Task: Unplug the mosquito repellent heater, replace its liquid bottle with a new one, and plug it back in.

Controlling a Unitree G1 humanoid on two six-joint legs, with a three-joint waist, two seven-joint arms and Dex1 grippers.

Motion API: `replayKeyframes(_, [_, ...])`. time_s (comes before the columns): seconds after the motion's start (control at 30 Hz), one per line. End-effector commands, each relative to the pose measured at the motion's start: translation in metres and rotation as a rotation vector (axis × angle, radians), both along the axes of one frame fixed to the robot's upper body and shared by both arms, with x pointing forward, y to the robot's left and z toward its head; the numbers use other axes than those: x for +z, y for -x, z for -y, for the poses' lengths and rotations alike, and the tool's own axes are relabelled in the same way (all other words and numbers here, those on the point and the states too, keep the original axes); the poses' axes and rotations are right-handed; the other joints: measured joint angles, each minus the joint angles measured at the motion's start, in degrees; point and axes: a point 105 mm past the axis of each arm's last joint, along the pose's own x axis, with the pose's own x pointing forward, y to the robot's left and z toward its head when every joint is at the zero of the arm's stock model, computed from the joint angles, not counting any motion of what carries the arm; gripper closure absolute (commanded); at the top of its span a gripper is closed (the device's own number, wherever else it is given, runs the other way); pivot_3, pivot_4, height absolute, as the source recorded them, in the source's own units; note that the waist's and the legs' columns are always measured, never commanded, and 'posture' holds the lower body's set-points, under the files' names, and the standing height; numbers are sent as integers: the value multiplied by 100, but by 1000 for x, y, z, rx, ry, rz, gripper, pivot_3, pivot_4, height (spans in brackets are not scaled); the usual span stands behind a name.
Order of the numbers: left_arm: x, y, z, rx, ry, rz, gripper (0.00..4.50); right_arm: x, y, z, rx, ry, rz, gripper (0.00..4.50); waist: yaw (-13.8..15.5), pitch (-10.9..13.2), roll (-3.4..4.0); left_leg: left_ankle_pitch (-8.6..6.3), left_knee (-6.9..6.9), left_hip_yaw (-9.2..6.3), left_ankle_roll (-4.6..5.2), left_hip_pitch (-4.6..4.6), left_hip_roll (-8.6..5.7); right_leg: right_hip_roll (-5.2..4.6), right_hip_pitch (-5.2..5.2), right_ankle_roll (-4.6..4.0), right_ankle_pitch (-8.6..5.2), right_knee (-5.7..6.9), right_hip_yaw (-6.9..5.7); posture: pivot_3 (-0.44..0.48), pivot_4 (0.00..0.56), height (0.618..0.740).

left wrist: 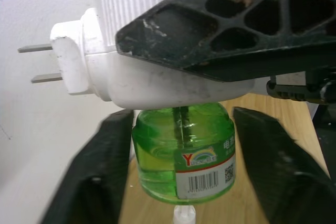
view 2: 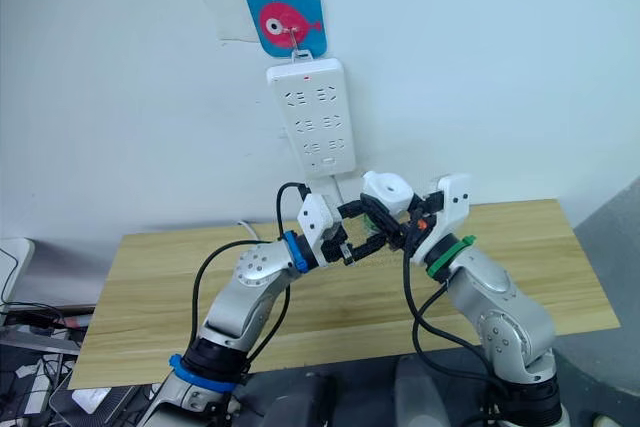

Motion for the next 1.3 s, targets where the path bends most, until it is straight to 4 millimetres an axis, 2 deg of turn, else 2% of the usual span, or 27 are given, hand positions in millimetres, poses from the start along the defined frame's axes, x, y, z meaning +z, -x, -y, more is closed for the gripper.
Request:
replayKeyframes(0.03, [16, 4, -24, 21, 27, 25, 16, 13, 3, -2, 28, 25, 80, 1490, -9, 0, 0, 0, 0, 1, 0, 0, 1, 0, -1, 0, 0, 0, 1, -164, 196, 740])
replayKeyframes(0.13, [24, -1, -60, 97, 4, 38, 0, 11, 1, -1, 40, 61, 98, 1490, -18, 0, 1, -1, -2, 3, 1, 2, 10, 0, -7, 0, 0, 4, 5, -154, 206, 740])
replayKeyframes(0.2, [29, -3, -75, 128, -12, 48, 0, 10, -1, -1, 47, 73, 107, 1490, -14, 0, 1, -1, -3, 2, 1, 1, 15, 3, -8, 0, 0, 4, 2, -148, 209, 740])
replayKeyframes(0.3, [48, -15, -105, 195, -45, 79, 0, 7, -6, -5, 71, 99, 127, 1490, 9, 1, -2, -2, -4, 2, 2, 0, 9, 4, -7, 0, 0, 0, 1, -120, 217, 740])
replayKeyframes(0.4, [63, -28, -121, 234, -68, 117, 0, 8, -11, -7, 74, 108, 145, 1490, 31, 2, -2, -2, -2, -1, 2, 0, 1, 6, -5, 0, 0, 1, -3, -105, 221, 740])
replayKeyframes(0.53, [73, -46, -127, 249, -70, 125, 0, 13, -15, -13, 76, 103, 172, 1490, 40, 1, -2, 0, -2, -2, 0, 0, -1, 4, -4, 0, 0, -1, -4, -97, 223, 740])
replayKeyframes(0.73, [73, -69, -121, 182, -101, 113, 0, 18, -16, -19, 85, 95, 190, 1490, 28, 2, -3, 3, -4, -5, -6, -1, 3, 3, -8, 0, 0, 1, -6, -106, 225, 740])
replayKeyframes(1.0, [72, -80, -104, 33, -138, 83, 0, 26, -17, -28, 103, 89, 202, 1490, 20, 2, -3, 6, -3, -3, -11, -3, 1, 3, -9, 0, 0, 0, -3, -106, 225, 740])
replayKeyframes(1.1, [72, -82, -102, 16, -132, 81, 616, 28, -17, -31, 106, 84, 205, 1490, 5, 2, -3, 5, -3, -4, -10, -2, 1, 2, -11, 0, 0, 2, -2, -124, 216, 740])
replayKeyframes(1.3, [77, -84, -101, 13, -65, 47, 2470, 32, -17, -36, 91, 99, 223, 1490, -2, 2, -3, 7, -3, -4, -13, -3, 1, 2, -12, 0, 0, 2, -1, -125, 212, 740])
